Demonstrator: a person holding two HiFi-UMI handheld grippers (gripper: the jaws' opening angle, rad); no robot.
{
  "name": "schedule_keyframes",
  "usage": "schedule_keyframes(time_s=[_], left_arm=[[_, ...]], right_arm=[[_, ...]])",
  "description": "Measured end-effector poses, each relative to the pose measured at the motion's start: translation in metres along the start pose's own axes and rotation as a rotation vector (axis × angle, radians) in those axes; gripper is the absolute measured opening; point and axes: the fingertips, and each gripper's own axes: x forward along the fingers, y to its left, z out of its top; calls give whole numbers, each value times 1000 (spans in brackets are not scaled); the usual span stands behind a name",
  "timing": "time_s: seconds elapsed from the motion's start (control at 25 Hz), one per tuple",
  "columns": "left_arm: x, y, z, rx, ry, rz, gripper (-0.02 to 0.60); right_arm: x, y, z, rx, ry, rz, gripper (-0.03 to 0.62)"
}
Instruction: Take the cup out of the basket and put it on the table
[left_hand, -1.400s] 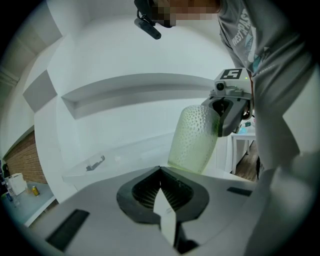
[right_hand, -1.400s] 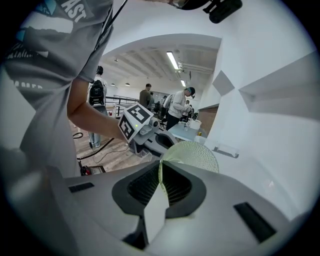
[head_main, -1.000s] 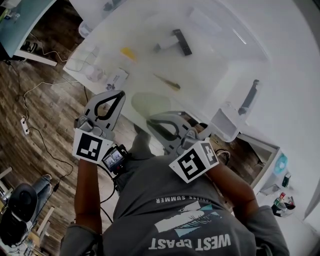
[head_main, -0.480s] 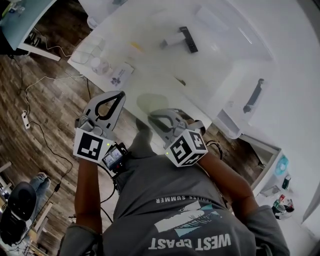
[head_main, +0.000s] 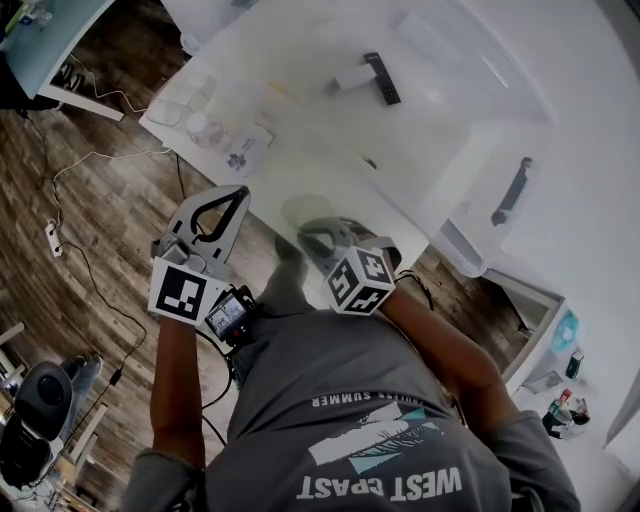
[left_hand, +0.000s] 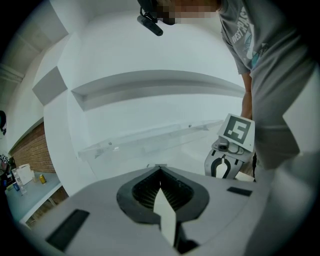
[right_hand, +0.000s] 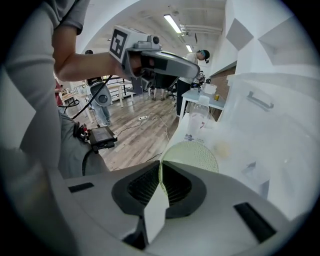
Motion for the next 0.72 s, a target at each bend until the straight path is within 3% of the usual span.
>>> schedule_keyframes(time_s=[0.72], left_arm=[[5,11,-15,-33,1,-1,9]], right_arm=[[45,6,-40,9,145,59,29]])
